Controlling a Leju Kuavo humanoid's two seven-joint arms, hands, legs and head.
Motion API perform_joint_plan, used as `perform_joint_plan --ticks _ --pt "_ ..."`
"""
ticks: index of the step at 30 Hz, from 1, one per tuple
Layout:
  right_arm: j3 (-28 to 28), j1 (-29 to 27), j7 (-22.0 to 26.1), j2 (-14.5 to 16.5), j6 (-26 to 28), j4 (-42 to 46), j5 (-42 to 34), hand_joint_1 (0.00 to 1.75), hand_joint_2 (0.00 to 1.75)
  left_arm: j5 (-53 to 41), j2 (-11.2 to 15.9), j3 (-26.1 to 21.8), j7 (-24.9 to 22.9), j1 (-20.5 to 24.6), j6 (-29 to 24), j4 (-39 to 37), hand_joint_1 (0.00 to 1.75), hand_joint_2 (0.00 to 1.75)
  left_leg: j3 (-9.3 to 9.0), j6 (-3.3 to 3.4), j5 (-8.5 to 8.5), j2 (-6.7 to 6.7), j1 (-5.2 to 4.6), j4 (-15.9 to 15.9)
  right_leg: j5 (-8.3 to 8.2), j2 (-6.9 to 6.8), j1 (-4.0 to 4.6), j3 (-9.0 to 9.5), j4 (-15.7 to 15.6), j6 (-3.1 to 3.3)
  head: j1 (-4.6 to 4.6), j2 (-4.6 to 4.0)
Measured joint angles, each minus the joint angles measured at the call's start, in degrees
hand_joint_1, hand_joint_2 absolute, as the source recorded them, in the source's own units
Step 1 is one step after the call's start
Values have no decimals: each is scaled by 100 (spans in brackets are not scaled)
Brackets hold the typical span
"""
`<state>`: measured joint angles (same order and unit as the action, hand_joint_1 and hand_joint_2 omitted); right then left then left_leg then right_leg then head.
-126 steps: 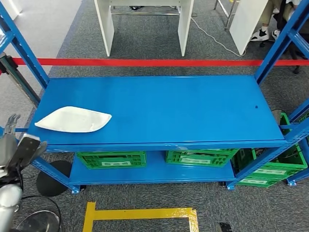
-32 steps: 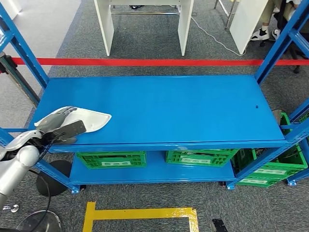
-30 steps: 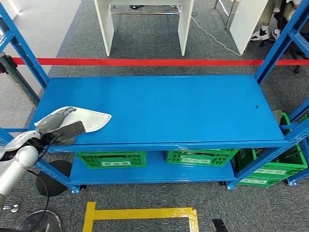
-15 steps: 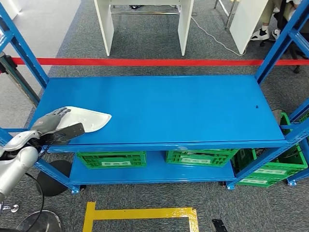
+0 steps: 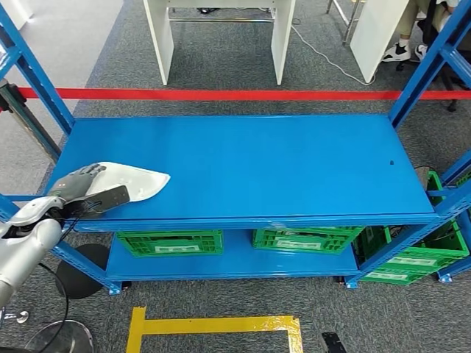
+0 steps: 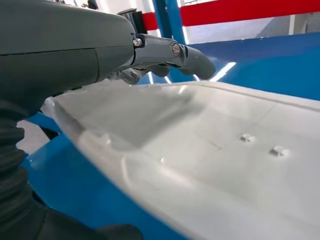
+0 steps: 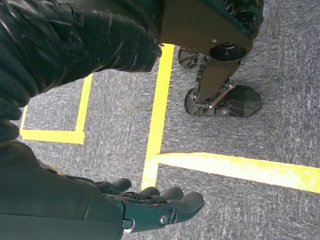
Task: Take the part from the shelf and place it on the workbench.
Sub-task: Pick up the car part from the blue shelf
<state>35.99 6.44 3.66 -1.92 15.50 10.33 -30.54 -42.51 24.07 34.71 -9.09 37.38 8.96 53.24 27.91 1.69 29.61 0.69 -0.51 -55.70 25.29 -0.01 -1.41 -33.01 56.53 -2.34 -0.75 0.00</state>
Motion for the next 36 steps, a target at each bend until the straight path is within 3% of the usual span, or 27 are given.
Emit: perform_joint_plan --ticks 12,16,36 --pt "3 33 -33 0 0 1 48 0 175 -111 -116 27 103 175 -208 -395 5 175 0 0 0 0 0 0 0 -1 0 0 0 0 -1 0" --pt "3 50 -57 0 -9 1 122 0 175 -287 -332 17 223 430 -494 -1175 175 175 -2 0 0 0 0 0 0 0 0 1 3 0 0 0" --pt "3 55 -54 0 -15 1 166 0 175 -404 -575 -221 409 452 -702 -1429 175 175 -1 -1 -1 0 -1 0 0 -2 -2 1 4 0 -1 0"
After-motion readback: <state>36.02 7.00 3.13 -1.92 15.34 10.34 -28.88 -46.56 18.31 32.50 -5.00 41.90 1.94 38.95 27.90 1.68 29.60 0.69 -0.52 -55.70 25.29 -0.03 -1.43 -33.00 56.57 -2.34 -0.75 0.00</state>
